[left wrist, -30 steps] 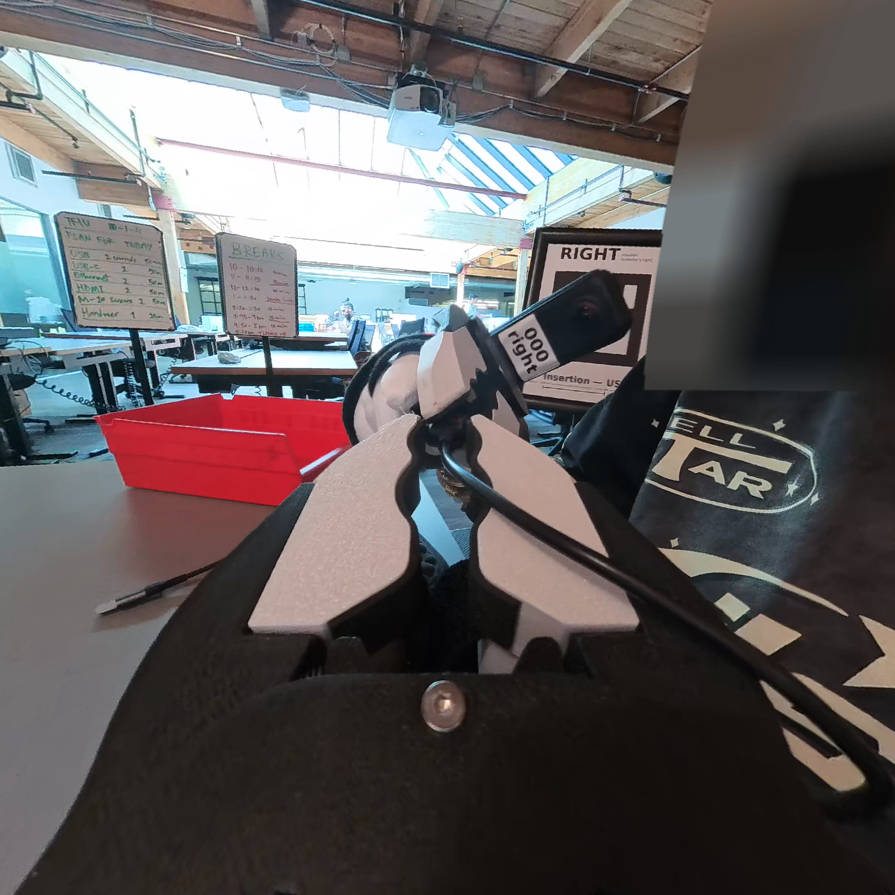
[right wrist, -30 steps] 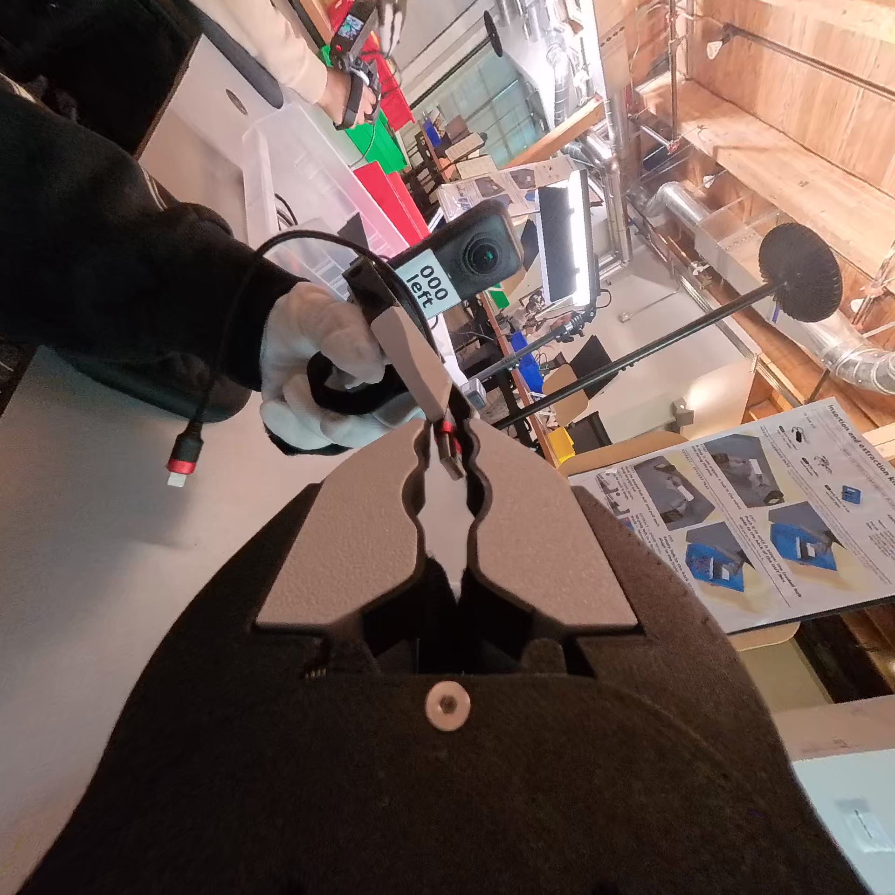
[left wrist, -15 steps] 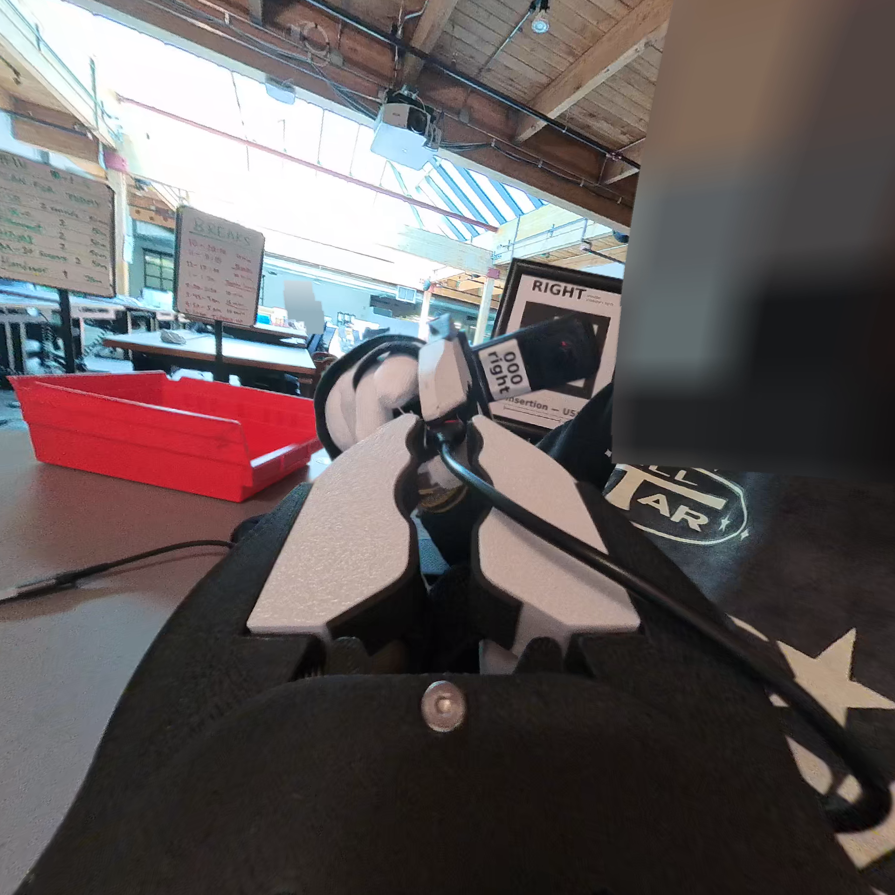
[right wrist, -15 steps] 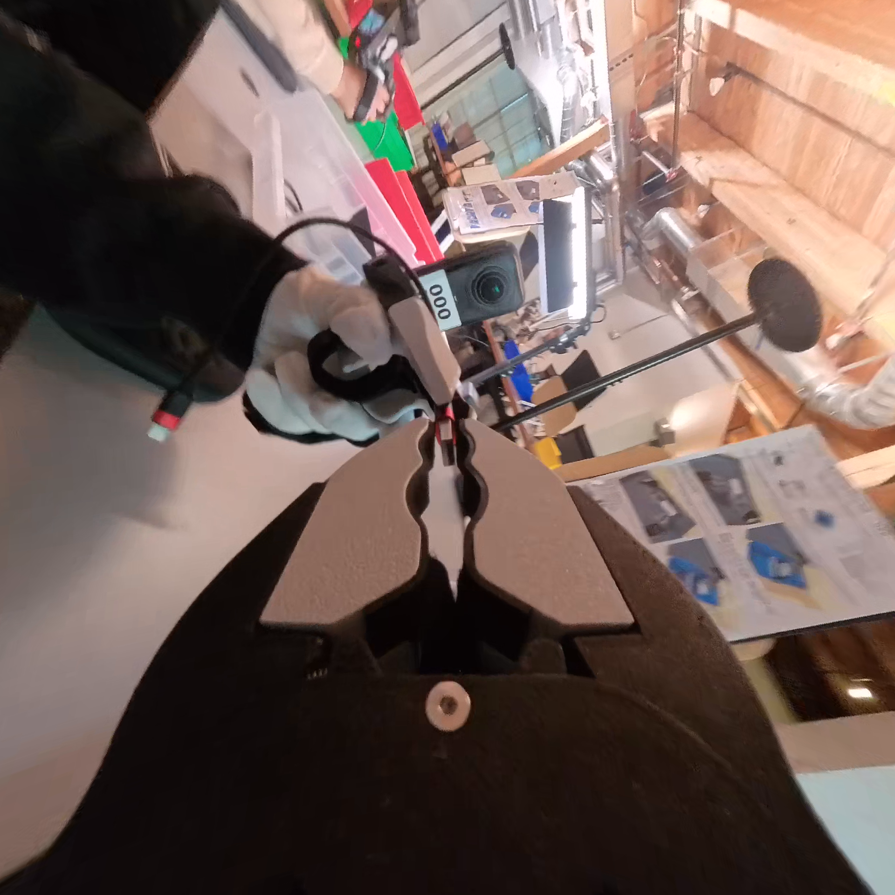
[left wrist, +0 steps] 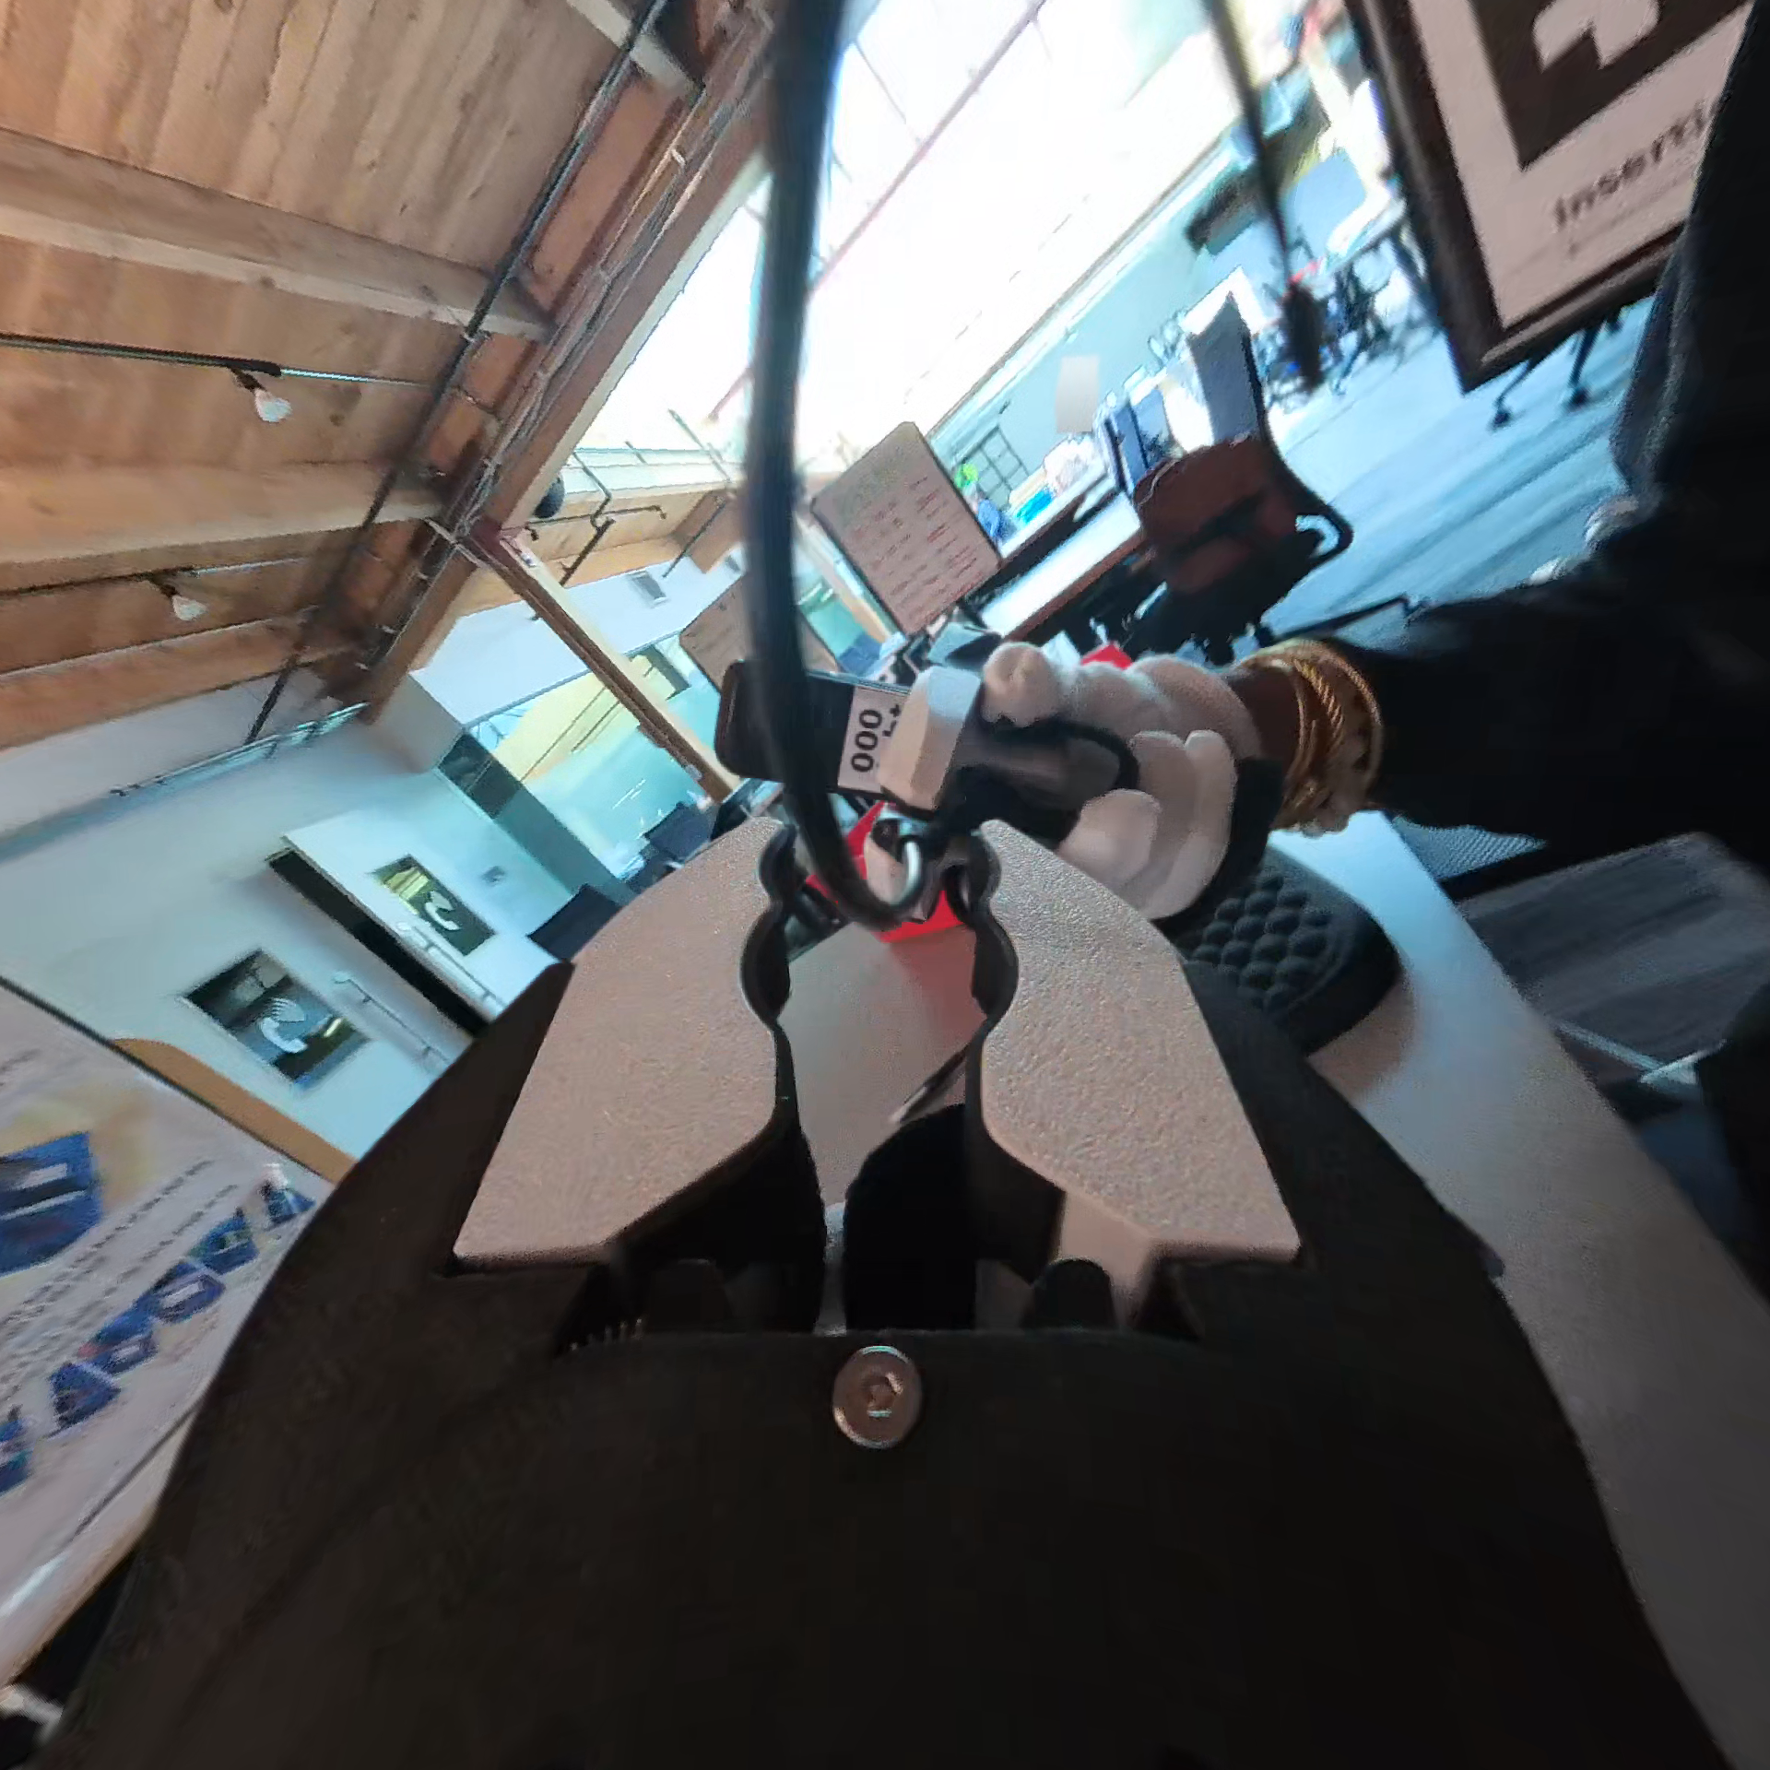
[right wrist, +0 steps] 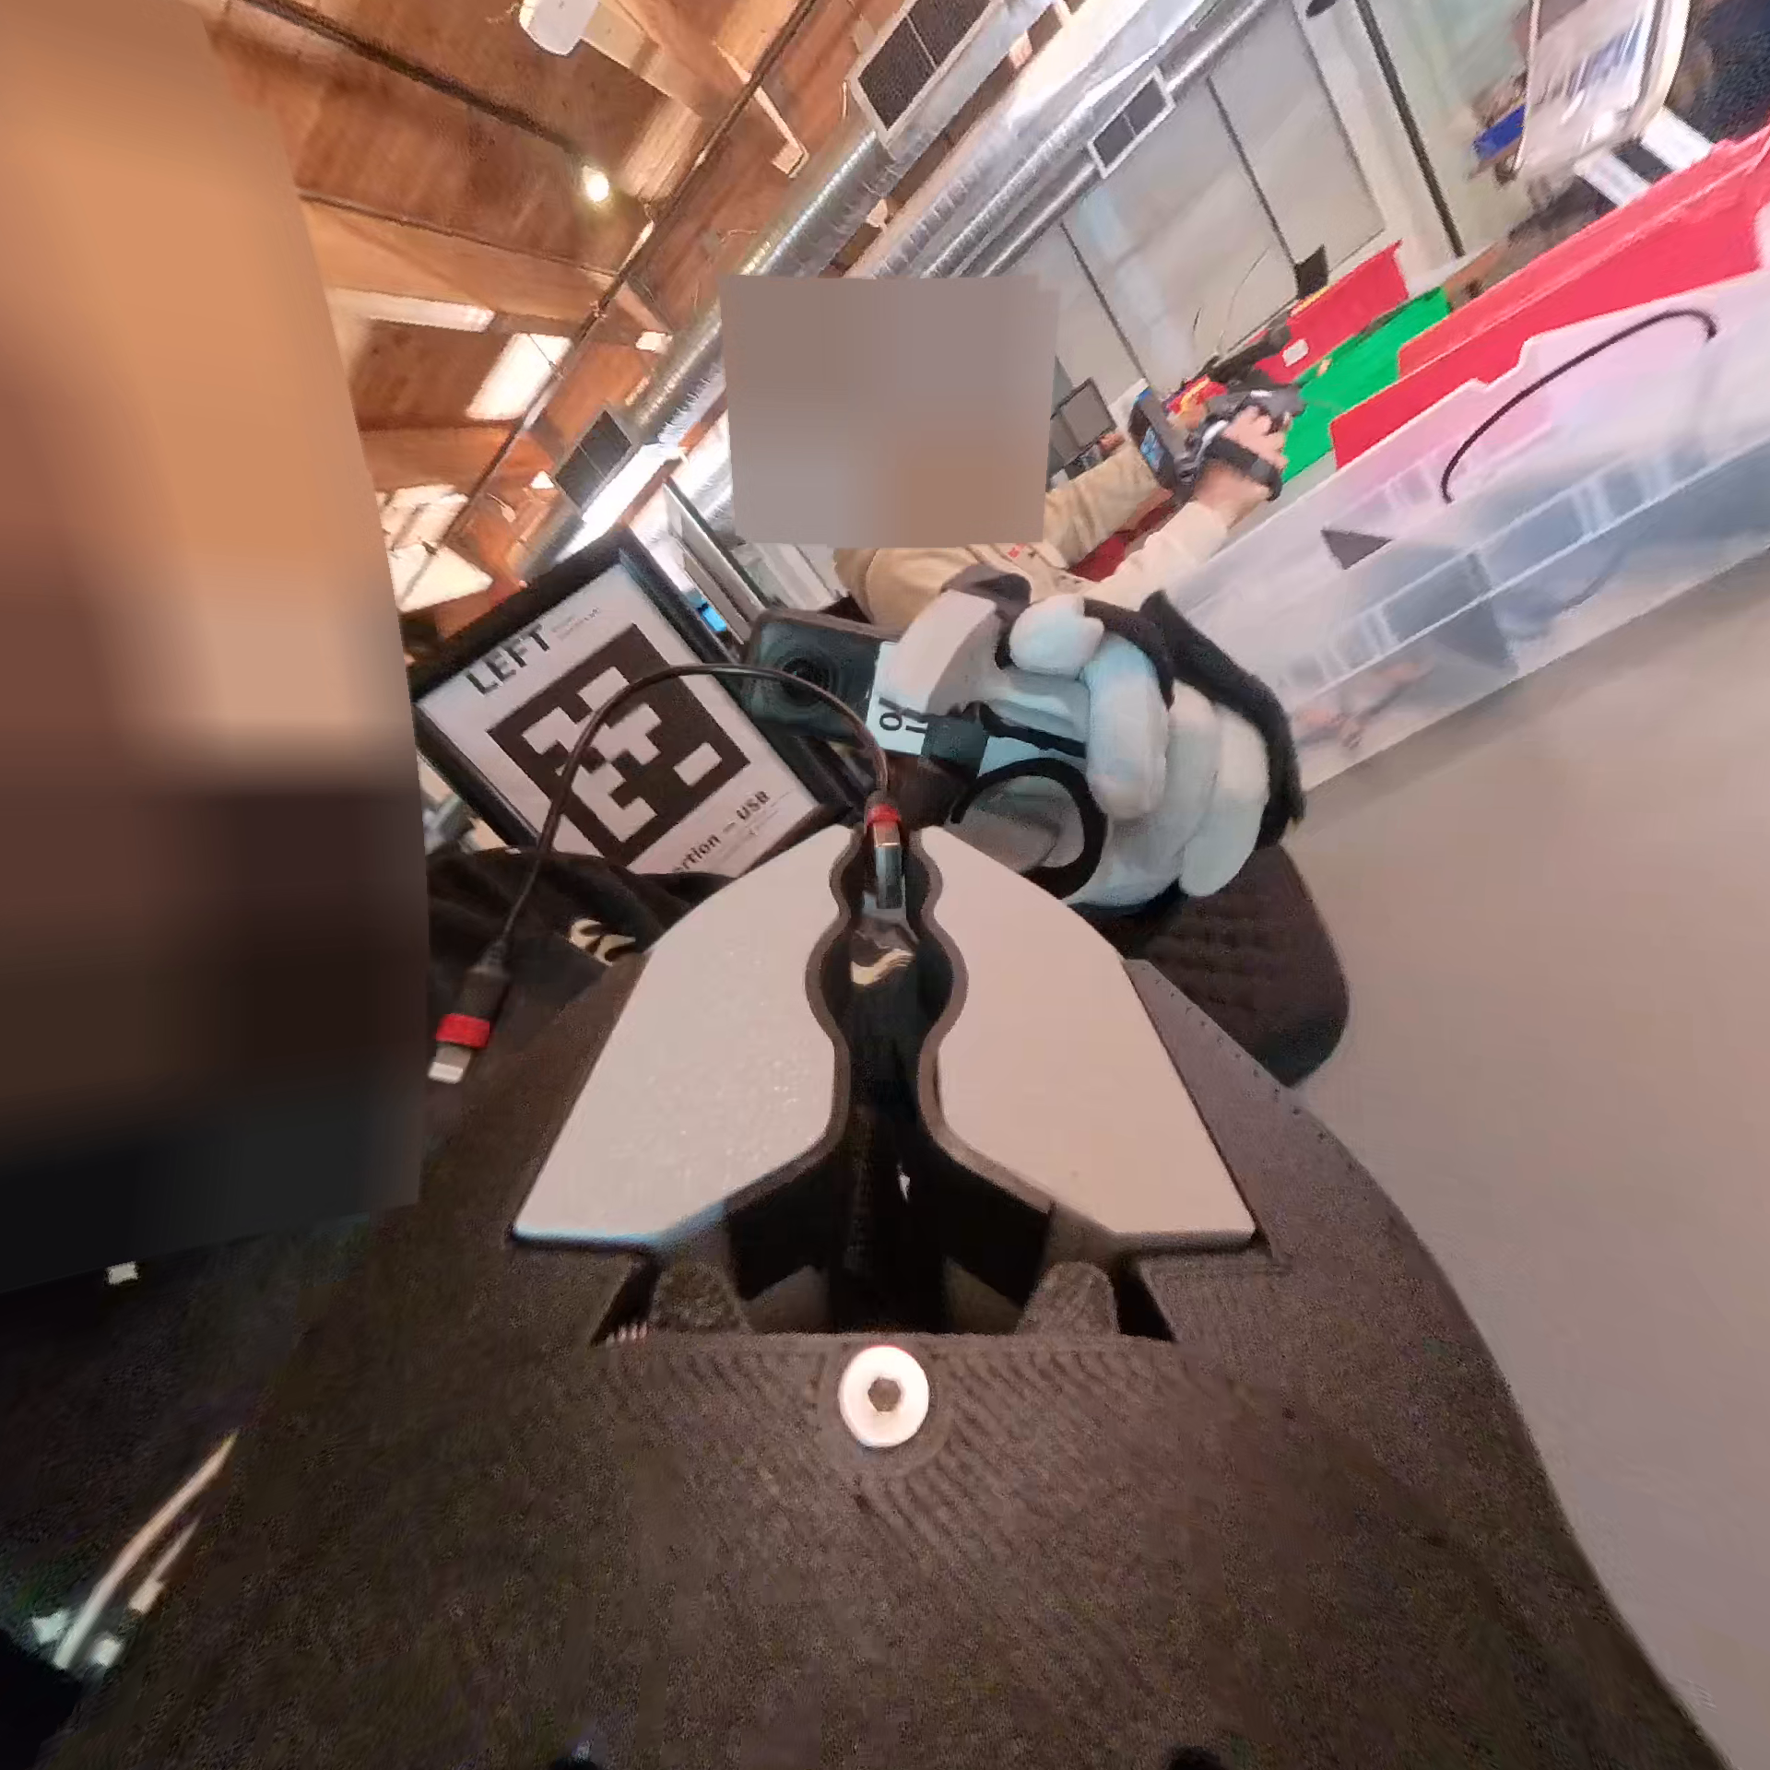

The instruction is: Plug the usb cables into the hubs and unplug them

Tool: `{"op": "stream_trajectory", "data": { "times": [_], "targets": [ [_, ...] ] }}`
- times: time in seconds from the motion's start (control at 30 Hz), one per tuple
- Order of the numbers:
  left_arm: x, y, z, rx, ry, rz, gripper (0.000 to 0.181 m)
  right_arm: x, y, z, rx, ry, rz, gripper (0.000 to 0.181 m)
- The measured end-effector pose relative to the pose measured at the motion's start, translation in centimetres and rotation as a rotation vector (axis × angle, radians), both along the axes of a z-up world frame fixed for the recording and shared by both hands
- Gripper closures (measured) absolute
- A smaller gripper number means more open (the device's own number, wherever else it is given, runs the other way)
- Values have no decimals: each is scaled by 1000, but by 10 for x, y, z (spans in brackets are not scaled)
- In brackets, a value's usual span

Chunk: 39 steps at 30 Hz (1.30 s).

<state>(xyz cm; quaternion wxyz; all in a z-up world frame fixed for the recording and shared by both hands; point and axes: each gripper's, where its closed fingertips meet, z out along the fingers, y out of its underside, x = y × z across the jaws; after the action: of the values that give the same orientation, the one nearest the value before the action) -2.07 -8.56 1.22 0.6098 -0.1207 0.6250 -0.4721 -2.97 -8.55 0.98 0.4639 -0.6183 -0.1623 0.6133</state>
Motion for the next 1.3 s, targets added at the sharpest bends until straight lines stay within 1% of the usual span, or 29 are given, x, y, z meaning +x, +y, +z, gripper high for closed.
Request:
{"op": "stream_trajectory", "data": {
  "times": [0.07,0.13,0.23,0.33,0.43,0.5,0.57,0.6,0.67,0.7,0.73,0.77,0.83,0.9,1.0,1.07,1.13,1.17,1.23,1.3],
  "targets": [
    [1,-1,-2,49,12,20,149,-1,2,0,-38,44,20,174],
    [0,-5,-4,94,29,15,156,-1,4,-2,-61,64,31,174],
    [3,-4,-8,153,67,43,160,-1,3,0,-73,101,52,174],
    [5,0,-6,198,70,83,166,0,4,0,-74,90,31,174],
    [4,-3,-3,150,74,46,166,-1,2,4,-64,94,33,173],
    [5,-1,-2,107,79,43,167,0,3,4,-40,59,4,173],
    [4,3,0,16,89,26,166,10,3,8,63,-44,-78,163],
    [3,5,3,-44,93,-4,166,23,4,10,127,-136,-161,158],
    [-1,10,9,-176,100,-70,166,66,9,5,233,-419,-414,147],
    [-3,12,10,-233,107,-103,166,93,9,-1,263,-586,-540,145],
    [-4,15,12,-281,107,-129,167,116,6,-11,273,-737,-617,145],
    [-5,17,14,-323,104,-155,167,131,0,-24,255,-850,-618,146],
    [-7,19,17,-382,106,-206,166,144,-13,-64,149,-1004,-502,143],
    [-9,20,19,-409,100,-226,166,154,-14,-102,51,-1127,-420,143],
    [-10,23,19,-431,94,-234,167,158,-5,-150,-91,-1221,-306,142],
    [-12,26,21,-459,85,-248,167,156,1,-170,-132,-1240,-258,143],
    [-16,30,25,-502,68,-278,167,153,-1,-187,-184,-1255,-195,143],
    [-18,32,27,-528,56,-295,167,154,0,-193,-196,-1282,-191,145],
    [-23,37,33,-586,28,-331,167,155,5,-194,-193,-1294,-202,147],
    [-28,45,39,-652,-16,-363,166,148,9,-191,-164,-1249,-188,147]
  ]
}}
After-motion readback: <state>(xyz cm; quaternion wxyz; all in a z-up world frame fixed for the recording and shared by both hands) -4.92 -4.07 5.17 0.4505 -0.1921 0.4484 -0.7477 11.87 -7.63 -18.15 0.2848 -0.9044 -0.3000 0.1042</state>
